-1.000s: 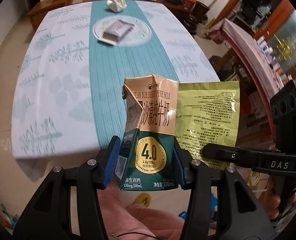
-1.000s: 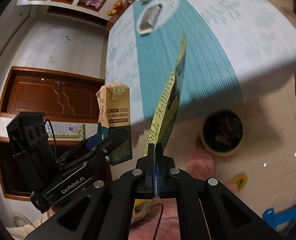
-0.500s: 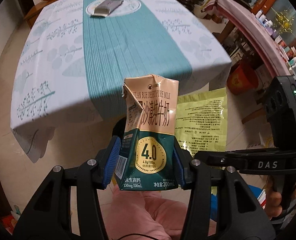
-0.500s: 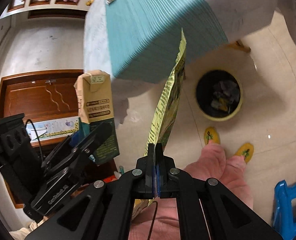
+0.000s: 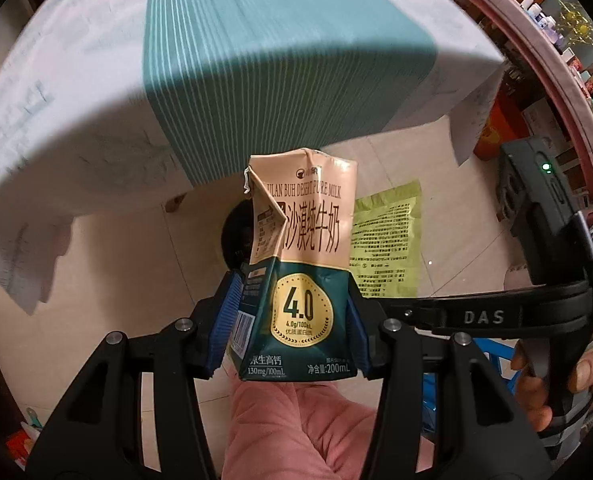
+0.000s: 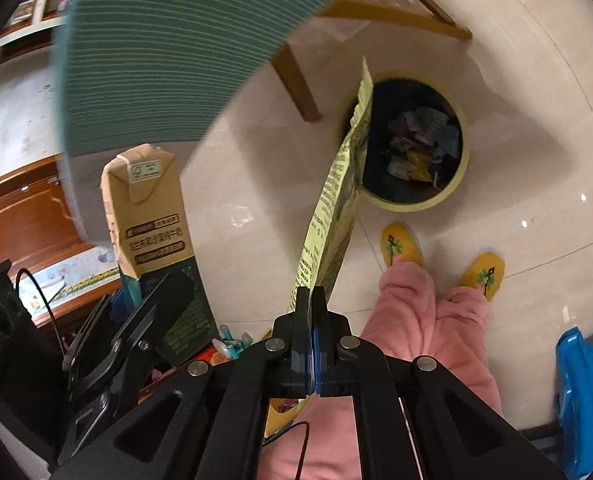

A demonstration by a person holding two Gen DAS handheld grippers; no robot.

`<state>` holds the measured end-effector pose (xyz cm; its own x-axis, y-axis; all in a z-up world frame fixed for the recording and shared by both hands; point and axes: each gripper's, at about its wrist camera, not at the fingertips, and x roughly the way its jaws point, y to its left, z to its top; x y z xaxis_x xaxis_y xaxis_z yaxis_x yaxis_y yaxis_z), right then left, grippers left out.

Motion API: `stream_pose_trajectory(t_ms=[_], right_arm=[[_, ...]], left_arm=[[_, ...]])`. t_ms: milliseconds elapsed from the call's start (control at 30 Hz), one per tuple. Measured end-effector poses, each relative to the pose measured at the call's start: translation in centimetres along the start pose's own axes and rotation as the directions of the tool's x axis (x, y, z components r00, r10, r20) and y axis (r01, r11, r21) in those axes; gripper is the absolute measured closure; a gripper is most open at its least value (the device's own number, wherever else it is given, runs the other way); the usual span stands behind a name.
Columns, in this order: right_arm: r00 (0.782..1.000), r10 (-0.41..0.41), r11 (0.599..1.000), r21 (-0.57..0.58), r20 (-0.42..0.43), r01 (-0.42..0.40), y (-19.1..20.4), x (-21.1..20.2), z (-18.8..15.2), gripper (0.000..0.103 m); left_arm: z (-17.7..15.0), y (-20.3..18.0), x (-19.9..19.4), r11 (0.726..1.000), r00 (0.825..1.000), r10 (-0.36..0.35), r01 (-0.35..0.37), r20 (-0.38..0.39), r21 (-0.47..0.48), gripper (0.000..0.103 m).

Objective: Collect trash
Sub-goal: 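Carry the carton and sachet down over the bin and open both tools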

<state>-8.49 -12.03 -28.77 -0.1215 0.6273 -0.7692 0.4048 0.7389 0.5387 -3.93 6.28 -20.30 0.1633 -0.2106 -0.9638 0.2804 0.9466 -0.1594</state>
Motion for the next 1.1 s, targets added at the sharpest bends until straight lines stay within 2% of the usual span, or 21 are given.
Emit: stream_pose_trajectory(t_ms=[267,500,533,600,633,667,700,800,967,1033,1100], right_arm=[[0.999,-0.033,0.997,0.063,-0.035,0.035,-3.5,6.8,5.3,0.102],[0.992,-0.087,0.994,0.064,-0.09,0.093,-6.7,13.6,10.2,0.102],[0.99,-0.096,0.993,0.064,-0.101,0.102,-7.1,14.5,10.8,0.099],[0.984,-0.12,0.989,0.071,-0.134,0.13,-8.1,16.4,12.0,0.082],[0.981,-0.13,0.987,0.074,-0.143,0.142,-8.4,17.1,12.5,0.063],[0.978,-0.149,0.984,0.079,-0.142,0.162,-8.8,17.6,13.0,0.052],[0.977,-0.164,0.981,0.082,-0.135,0.176,-9.0,17.9,13.6,0.049],[0.979,-0.183,0.978,0.082,-0.093,0.191,-9.5,18.1,14.5,0.047],[0.975,-0.222,0.974,0.056,0.0,0.221,-9.8,16.8,14.0,0.047],[0.968,-0.247,0.969,0.04,0.037,0.245,-9.8,16.2,13.7,0.047],[0.964,-0.258,0.966,0.029,0.069,0.257,-10.1,15.7,13.4,0.047]], left_arm=[[-0.5,2.2,8.5,1.0,0.999,-0.002,0.001,-0.052,-0.026,0.057],[0.0,4.2,16.0,0.999,0.996,0.0,-0.004,-0.094,-0.042,0.056],[0.0,4.2,16.9,0.999,0.995,0.003,-0.007,-0.098,-0.04,0.056],[0.3,4.4,18.8,0.999,0.994,0.006,-0.01,-0.107,-0.032,0.056],[0.4,4.4,19.5,1.0,0.994,0.01,-0.013,-0.11,-0.028,0.056],[0.4,4.5,20.3,1.0,0.994,0.013,-0.015,-0.112,-0.025,0.056],[0.5,4.6,21.2,1.0,0.993,0.016,-0.019,-0.117,-0.022,0.056],[0.3,4.4,23.2,0.999,0.991,0.033,-0.037,-0.132,-0.026,0.056],[0.1,4.2,25.6,0.998,0.985,0.055,-0.06,-0.165,-0.024,0.054],[-0.1,3.8,26.2,0.998,0.983,0.062,-0.066,-0.174,-0.014,0.05],[-0.2,3.8,26.4,0.997,0.984,0.076,-0.079,-0.164,-0.011,0.038]])
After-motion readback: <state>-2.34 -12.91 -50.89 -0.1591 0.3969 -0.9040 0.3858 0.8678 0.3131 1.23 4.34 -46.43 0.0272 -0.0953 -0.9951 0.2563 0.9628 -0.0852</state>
